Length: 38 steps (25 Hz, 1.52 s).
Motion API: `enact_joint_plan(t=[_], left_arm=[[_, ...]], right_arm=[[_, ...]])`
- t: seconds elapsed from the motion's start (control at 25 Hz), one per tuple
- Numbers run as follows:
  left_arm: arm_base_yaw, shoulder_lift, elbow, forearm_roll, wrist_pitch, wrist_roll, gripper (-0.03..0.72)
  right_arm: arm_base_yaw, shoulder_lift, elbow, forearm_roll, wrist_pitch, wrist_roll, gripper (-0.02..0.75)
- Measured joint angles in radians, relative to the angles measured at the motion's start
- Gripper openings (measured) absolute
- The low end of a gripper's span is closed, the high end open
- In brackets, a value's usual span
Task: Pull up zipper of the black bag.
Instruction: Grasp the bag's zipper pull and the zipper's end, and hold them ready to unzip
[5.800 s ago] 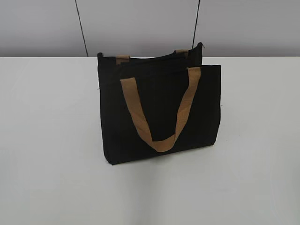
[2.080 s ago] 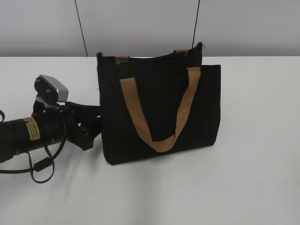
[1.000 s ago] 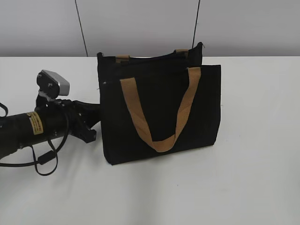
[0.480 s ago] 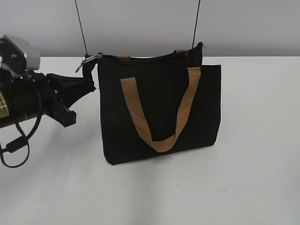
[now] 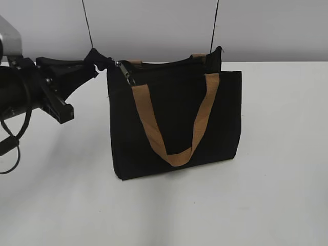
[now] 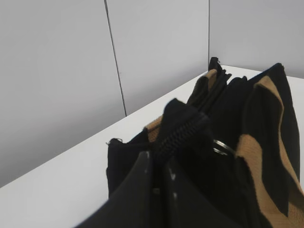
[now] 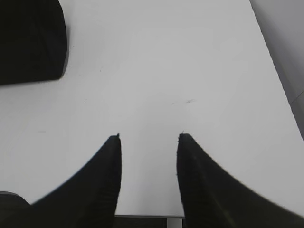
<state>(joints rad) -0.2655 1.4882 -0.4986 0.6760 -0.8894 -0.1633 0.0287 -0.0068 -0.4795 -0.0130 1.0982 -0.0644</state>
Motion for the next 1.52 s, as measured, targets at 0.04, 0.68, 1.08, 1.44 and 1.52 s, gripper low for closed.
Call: enact_joint_plan(t=[0.04,0.68,1.08,1.44,1.52], left_arm=[[0.0,-0.004,0.0,0.0,0.0,0.0,0.003],[0.0,-0.007,0.0,-0.032,-0.031,-0.001,0.003],[0.0,-0.009,0.0,-0.035,-0.069,-0.038,0.003],[0.0,-0.011,0.0,-0.039,-0.109,-0.066,0.003],[0.0,-0.011,0.0,-0.039,-0.115,-0.077,0.003]], right_arm=[[0.0,0.0,0.0,0.0,0.0,0.0,0.31],[0.0,0.3,-0.03,0.454,-0.131,-0.486,0.31],[0.092,0.825,-0.042,1.041,-0.354,-1.129,0.31],[0.264,1.287,-0.296,1.181,-0.424,-1.372,0.31],[0.308,1.38,-0.374,1.182,-0.427,-1.378,0.31]])
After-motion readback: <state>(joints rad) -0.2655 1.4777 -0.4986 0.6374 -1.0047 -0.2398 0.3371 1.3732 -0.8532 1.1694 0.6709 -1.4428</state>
